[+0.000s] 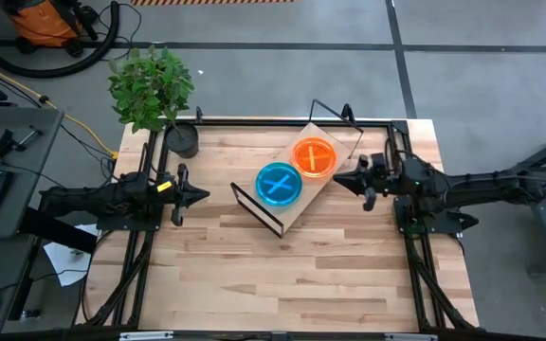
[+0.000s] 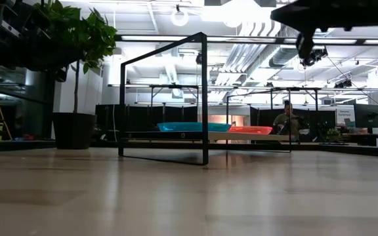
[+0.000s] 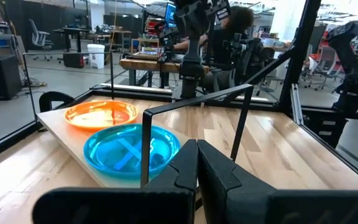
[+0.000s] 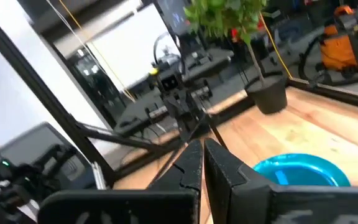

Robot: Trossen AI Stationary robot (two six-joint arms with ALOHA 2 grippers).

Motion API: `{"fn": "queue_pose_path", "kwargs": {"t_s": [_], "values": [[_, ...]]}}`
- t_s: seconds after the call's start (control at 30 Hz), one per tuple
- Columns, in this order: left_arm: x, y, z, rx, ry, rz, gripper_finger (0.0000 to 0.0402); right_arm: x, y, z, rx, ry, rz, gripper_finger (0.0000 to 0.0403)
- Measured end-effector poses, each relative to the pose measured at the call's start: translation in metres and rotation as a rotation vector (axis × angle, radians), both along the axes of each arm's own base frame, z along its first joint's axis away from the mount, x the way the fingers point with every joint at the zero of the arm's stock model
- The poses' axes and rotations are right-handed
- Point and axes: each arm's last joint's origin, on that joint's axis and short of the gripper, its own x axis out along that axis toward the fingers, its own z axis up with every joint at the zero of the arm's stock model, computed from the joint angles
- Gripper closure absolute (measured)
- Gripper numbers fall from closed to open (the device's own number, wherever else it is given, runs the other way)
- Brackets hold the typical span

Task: Place and stack plates onto a shelf
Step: Return to Home Position

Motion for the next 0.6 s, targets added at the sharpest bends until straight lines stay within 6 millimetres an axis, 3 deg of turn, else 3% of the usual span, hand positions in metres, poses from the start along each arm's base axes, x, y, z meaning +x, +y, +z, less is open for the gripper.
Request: {"fn": "queue_pose_path", "kwargs": {"t_s": [0.27,0.6], "values": [[0.000,0.000,0.000,0.000,0.000,0.000,0.0401,-0.031,0.001,-0.021,-0.025,-0.125,-0.002,0.0403],[0.000,0.000,0.000,0.000,-0.001,0.000,0.0401,-0.051,0.003,-0.037,-0.105,-0.180,0.006,0.0403]]}}
